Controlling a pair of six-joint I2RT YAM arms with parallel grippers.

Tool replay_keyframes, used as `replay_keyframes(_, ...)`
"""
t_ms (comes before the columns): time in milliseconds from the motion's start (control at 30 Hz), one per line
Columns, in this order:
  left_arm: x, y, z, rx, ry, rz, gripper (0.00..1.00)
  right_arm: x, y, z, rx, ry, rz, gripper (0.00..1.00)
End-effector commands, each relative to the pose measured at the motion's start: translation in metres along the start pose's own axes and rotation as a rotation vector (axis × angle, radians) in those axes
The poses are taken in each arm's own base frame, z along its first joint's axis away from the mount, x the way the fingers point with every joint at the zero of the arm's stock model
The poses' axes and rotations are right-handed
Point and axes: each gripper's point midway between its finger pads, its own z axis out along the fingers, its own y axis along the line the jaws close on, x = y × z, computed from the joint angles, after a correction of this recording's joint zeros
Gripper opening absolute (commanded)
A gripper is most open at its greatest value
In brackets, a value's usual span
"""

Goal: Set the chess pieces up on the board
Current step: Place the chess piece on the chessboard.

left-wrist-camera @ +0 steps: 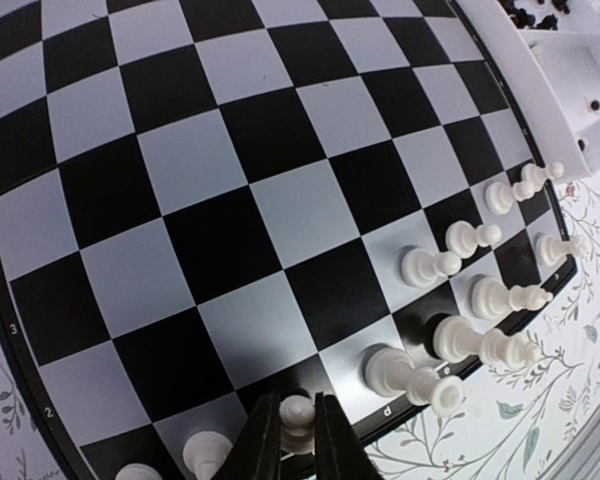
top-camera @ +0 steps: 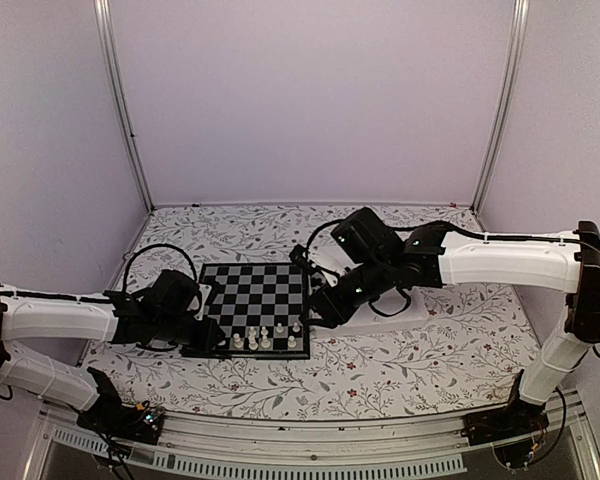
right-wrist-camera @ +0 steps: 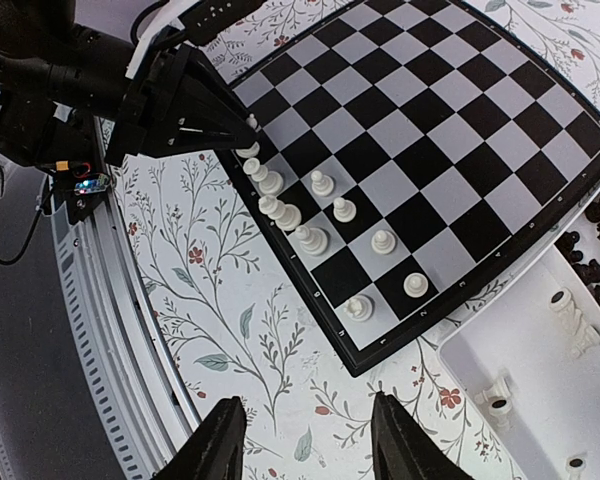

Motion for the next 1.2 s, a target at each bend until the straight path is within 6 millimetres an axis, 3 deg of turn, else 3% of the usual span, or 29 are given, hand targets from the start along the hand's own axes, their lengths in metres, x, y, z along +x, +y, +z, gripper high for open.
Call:
replay_keyframes(0, 0.005, -0.004, 0.0, 0.009, 0.01, 0.029, 0.19, 0.004, 0.003, 0.005, -0.014, 0.017, 0.006, 0.45)
replay_keyframes(333, -0.013, -0.013, -0.017, 0.024, -0.019, 0.046, 0.26, -0.001, 0.005, -0.001, -0.012, -0.002, 0.008, 0.46)
replay_keyframes(433, -0.032, -0.022, -0.033, 0.047, -0.071, 0.059, 0.29, -0.018, 0.002, -0.015, 0.026, -0.048, 0.004, 0.46)
replay_keyframes(500, -0.048, -0.03, -0.046, 0.068, -0.118, 0.072, 0.3, -0.034, -0.012, -0.03, 0.112, -0.088, 0.002, 0.46)
replay_keyframes(533, -0.057, -0.034, -0.053, 0.076, -0.144, 0.077, 0.31, -0.042, -0.024, -0.04, 0.169, -0.113, 0.01, 0.49)
replay_keyframes(633, -0.082, -0.043, -0.071, 0.088, -0.21, 0.088, 0.33, -0.05, -0.076, -0.069, 0.303, -0.177, 0.179, 0.8)
replay_keyframes(733, -0.102, -0.054, -0.083, 0.111, -0.255, 0.102, 0.35, -0.027, -0.106, -0.069, 0.187, -0.142, 0.351, 0.96)
replay_keyframes(833, -0.12, -0.067, -0.086, 0.144, -0.262, 0.118, 0.36, 0.001, -0.117, -0.056, 0.161, -0.036, 0.373, 0.84)
replay_keyframes(1033, -0.148, -0.096, -0.082, 0.218, -0.231, 0.122, 0.35, 0.043, -0.145, -0.036, 0.291, 0.142, 0.346, 0.5)
replay_keyframes(1167, -0.161, -0.111, -0.083, 0.265, -0.228, 0.122, 0.35, 0.065, -0.157, -0.023, 0.334, 0.235, 0.38, 0.41)
